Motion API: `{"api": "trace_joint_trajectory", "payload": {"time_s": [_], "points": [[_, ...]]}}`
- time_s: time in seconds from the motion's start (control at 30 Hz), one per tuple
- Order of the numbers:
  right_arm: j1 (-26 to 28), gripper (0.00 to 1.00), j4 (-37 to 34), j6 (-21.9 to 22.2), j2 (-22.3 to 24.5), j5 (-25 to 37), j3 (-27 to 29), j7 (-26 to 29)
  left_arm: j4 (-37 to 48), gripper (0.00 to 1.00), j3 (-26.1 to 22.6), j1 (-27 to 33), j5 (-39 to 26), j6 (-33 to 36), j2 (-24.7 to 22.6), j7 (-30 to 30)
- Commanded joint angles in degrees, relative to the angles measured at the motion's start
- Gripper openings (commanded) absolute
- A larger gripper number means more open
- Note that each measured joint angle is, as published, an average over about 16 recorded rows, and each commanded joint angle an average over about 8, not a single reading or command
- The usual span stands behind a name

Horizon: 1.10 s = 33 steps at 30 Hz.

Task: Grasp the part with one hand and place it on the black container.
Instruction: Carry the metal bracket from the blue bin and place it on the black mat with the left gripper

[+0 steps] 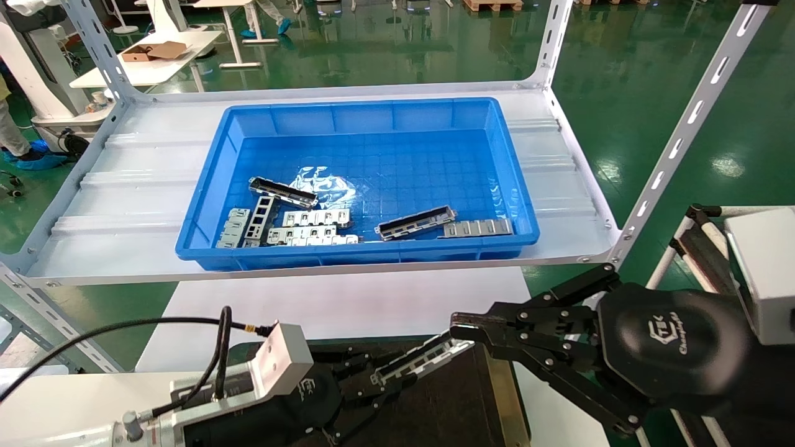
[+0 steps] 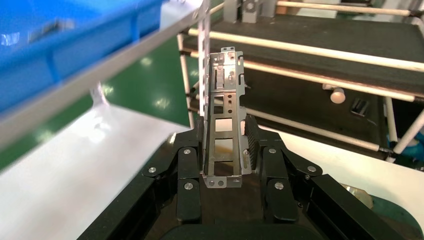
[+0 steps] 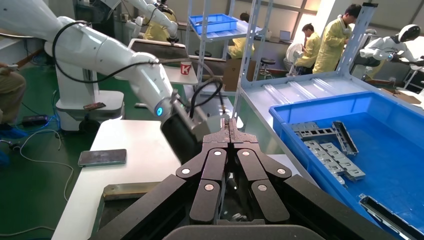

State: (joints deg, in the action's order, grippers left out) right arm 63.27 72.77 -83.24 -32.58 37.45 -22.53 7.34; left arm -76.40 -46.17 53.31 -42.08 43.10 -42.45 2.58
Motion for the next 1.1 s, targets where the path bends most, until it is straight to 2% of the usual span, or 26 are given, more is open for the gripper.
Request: {"api": "trace_joint_trajectory", "payload": {"time_s": [0.03, 0.23, 0.53, 0.93, 1.1], "points": [[0.0, 0.0, 0.0, 0.0, 0.0, 0.0, 0.0, 0.0, -0.9, 0.0, -0.3, -2.3, 0.1, -2.0, 0.4, -0.1], [0.0, 0.0, 0.0, 0.0, 0.0, 0.0, 0.0, 0.0, -1.0, 0.0, -1.3, -7.6, 0.0, -10.0, -1.4, -1.0], [0.0, 0.0, 0.0, 0.0, 0.0, 0.0, 0.0, 0.0, -1.0, 0.0, -3.5, -13.5, -0.3, -29.3, -8.0, -4.7], [0.0, 0.0, 0.0, 0.0, 0.0, 0.0, 0.0, 0.0, -0.6, 0.0, -7.9, -15.4, 1.9, -57.2, -20.0, -6.2], [0.0, 0.0, 0.0, 0.0, 0.0, 0.0, 0.0, 0.0, -0.6, 0.0, -9.9, -14.5, 5.4, -65.0, -23.7, -5.2]]}}
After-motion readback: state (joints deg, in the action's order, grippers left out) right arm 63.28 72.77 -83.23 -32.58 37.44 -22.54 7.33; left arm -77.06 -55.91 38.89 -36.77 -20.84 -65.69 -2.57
